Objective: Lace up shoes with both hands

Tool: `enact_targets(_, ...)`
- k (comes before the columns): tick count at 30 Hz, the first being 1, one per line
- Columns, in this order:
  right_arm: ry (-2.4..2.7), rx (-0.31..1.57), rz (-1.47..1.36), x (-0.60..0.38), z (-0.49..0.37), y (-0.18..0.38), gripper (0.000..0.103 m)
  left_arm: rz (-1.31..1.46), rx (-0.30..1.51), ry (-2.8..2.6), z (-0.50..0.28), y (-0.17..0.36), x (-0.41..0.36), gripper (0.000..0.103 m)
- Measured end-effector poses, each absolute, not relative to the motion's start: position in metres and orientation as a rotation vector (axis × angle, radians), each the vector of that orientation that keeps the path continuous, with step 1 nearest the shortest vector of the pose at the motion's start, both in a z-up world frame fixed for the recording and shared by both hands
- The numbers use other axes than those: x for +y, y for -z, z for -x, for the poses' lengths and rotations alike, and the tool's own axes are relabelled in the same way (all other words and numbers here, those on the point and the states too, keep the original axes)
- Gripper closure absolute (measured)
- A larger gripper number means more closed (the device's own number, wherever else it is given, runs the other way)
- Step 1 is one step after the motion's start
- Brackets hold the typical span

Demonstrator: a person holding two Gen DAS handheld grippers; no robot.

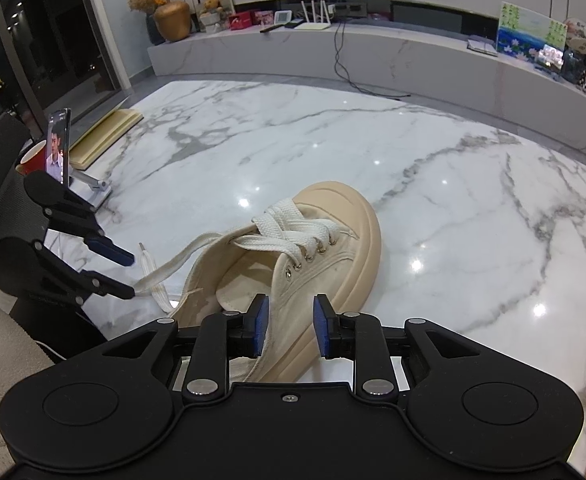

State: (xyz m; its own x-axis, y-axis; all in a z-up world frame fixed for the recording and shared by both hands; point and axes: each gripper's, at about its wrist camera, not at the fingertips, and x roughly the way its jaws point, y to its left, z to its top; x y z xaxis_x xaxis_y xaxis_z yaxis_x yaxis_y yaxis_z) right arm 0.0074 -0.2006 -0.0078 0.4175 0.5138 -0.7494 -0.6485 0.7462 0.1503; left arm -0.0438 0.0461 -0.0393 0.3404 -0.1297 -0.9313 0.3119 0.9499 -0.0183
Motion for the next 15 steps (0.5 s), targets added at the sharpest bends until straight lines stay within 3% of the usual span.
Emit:
enact_targets(6,-0.704,0.857,0.182,-0.201,-0.006,0.009,0.078,0.107,1.236,0.07,0.037,0.036,0.071,0.056)
enact_targets(15,-0.654,0.814,0.201,-0.2,-0.001,0.008,0.07,0.426,1.362,-0.206,0.02,0.056,0.101,0.055)
